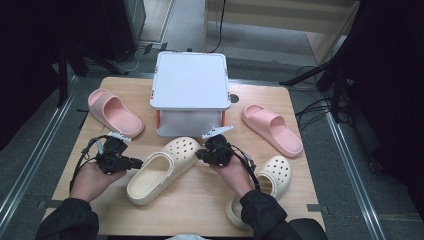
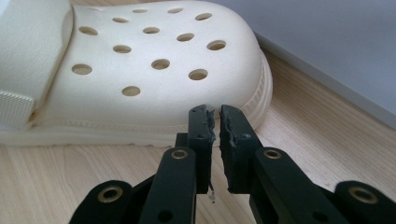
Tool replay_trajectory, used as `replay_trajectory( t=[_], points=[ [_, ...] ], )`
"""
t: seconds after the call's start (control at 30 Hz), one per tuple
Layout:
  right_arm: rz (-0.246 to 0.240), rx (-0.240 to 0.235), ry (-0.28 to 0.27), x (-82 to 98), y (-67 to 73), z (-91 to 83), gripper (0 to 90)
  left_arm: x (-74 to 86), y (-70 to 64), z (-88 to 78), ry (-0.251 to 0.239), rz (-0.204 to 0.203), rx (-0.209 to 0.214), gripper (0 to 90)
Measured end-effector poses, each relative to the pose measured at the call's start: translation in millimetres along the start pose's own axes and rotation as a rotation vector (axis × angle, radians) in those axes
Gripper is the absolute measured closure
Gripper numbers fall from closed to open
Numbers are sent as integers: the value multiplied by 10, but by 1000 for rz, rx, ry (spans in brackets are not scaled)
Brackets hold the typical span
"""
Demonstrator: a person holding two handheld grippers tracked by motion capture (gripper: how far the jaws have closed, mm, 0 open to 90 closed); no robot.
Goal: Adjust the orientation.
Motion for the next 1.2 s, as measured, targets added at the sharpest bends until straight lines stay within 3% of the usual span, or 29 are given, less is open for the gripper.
replay_trajectory(
  t=[0.17, 0.33, 0.5, 0.6, 0.8, 0.93, 1.2],
  points=[
    [-2, 12, 0, -20, -7, 15, 835, 40, -75, 2, 7, 10, 34, 849],
    [-6, 37, -10, -77, -20, 64, 816, 40, -205, 25, 0, 17, 97, 845],
    [-1, 28, -9, -101, -8, 92, 861, 13, -373, 77, 8, 56, 117, 829],
    [-11, 41, 4, -93, 44, 101, 900, 4, -439, 91, 12, 70, 102, 822],
    [-14, 42, -14, -114, 42, 128, 900, -16, -463, 101, -7, 68, 109, 803],
    [-11, 47, -11, -126, 10, 106, 862, -29, -445, 102, -24, 62, 87, 709],
    [-7, 12, -39, -122, 11, -234, 782, -87, -348, 11, -80, 33, 87, 571]
  ],
)
Point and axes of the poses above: each handheld gripper's, and its own axes: z roughly forward along the jaws, x roughly out of its underside, y roughly to its left, the point moved 3 cm from there along z, roughly forward along the jaws, and after that the axes turned 12 degrees about -x, right-handed, at the moved point
